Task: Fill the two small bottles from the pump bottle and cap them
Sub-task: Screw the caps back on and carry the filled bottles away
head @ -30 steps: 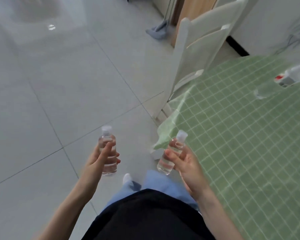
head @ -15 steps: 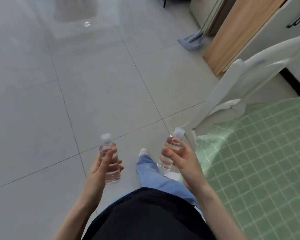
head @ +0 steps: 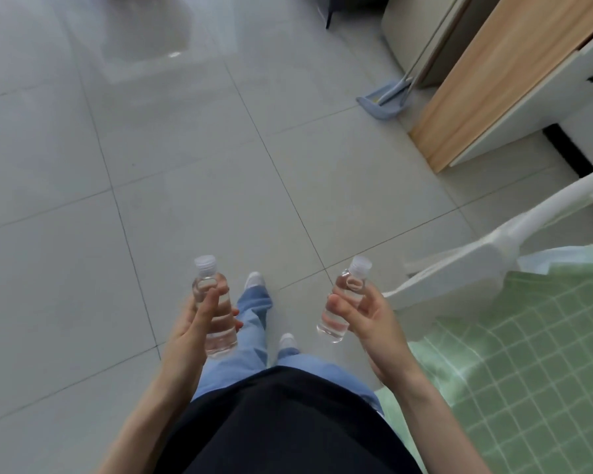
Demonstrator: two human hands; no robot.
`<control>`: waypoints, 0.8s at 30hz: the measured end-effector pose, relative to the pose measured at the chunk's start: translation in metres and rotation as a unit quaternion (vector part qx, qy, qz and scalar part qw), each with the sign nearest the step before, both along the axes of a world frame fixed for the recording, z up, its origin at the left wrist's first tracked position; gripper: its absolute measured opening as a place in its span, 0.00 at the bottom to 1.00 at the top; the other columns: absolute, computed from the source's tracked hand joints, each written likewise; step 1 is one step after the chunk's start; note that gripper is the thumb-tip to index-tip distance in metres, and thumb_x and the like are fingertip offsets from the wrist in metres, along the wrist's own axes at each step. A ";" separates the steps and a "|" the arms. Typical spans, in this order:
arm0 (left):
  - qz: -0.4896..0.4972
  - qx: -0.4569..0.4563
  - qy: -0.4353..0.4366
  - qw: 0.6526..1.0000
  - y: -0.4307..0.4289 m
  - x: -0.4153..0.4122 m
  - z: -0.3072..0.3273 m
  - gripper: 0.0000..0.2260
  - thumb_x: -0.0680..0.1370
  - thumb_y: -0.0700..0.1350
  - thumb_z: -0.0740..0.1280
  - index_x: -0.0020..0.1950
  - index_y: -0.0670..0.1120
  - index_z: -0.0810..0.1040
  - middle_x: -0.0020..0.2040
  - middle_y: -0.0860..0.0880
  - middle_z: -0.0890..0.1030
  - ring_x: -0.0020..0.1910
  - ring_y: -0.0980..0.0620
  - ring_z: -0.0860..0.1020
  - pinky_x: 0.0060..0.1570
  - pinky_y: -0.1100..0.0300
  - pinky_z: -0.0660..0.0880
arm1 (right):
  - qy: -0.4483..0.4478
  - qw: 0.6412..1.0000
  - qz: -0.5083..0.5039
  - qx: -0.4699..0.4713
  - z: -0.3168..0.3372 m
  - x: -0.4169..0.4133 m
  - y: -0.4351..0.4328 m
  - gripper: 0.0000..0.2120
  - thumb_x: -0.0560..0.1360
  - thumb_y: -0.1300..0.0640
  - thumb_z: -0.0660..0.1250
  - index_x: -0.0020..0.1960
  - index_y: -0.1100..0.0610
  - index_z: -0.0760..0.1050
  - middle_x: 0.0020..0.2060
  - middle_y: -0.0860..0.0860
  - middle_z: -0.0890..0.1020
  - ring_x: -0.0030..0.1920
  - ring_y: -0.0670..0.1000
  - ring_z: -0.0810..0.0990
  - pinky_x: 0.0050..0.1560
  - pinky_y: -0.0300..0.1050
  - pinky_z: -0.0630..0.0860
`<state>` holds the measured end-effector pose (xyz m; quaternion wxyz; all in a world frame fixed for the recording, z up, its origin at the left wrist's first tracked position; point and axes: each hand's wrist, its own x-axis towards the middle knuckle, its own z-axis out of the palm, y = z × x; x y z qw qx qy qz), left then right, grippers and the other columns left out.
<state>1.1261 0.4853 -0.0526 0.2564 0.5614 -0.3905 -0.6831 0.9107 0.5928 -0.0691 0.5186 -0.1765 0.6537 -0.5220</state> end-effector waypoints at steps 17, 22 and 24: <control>-0.210 -0.007 0.035 0.977 -0.292 -0.142 -0.003 0.17 0.66 0.65 0.66 0.51 0.60 0.80 0.38 0.53 0.83 0.39 0.52 0.82 0.44 0.56 0.77 | 0.012 0.980 -0.199 0.002 0.008 -0.080 -0.230 0.24 0.64 0.43 0.76 0.57 0.49 0.77 0.46 0.47 0.85 0.52 0.50 0.84 0.63 0.57 0.76; -0.229 -0.001 0.023 0.973 -0.334 -0.182 -0.005 0.10 0.70 0.61 0.64 0.49 0.62 0.79 0.39 0.51 0.83 0.38 0.52 0.83 0.42 0.59 0.78 | 0.004 0.978 -0.210 0.016 0.007 -0.119 -0.269 0.24 0.60 0.37 0.77 0.54 0.41 0.78 0.48 0.44 0.86 0.53 0.47 0.84 0.59 0.50 0.77; -0.240 0.003 0.016 0.971 -0.346 -0.202 -0.007 0.09 0.71 0.63 0.67 0.47 0.62 0.79 0.39 0.52 0.83 0.38 0.53 0.83 0.39 0.62 0.78 | -0.004 0.978 -0.208 0.023 0.005 -0.138 -0.283 0.23 0.58 0.36 0.77 0.52 0.38 0.80 0.49 0.44 0.86 0.53 0.45 0.84 0.54 0.44 0.77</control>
